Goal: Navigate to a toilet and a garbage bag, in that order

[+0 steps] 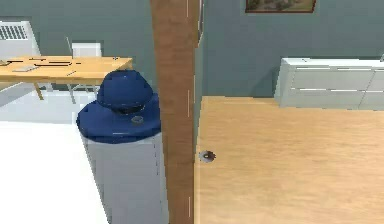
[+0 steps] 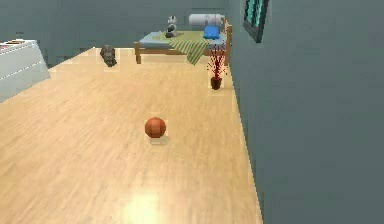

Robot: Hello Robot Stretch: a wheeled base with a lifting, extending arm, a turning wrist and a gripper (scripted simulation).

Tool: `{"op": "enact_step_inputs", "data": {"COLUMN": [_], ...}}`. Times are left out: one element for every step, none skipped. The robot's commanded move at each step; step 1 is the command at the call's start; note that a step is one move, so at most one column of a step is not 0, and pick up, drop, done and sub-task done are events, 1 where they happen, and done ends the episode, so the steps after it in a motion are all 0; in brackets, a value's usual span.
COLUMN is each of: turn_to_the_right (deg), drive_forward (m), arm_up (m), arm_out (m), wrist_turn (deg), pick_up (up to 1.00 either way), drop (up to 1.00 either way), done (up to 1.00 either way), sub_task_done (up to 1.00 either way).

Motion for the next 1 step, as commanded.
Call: {"op": "enact_step_inputs", "data": {"turn_to_the_right": [12.0], "drive_forward": [0.00], "arm_up": [0.00], "arm_out": [0.00], "wrist_turn": [0.0], "pick_up": [0.00], "drop": [0.00], "done": [0.00], "sub_task_done": [0.00]}}
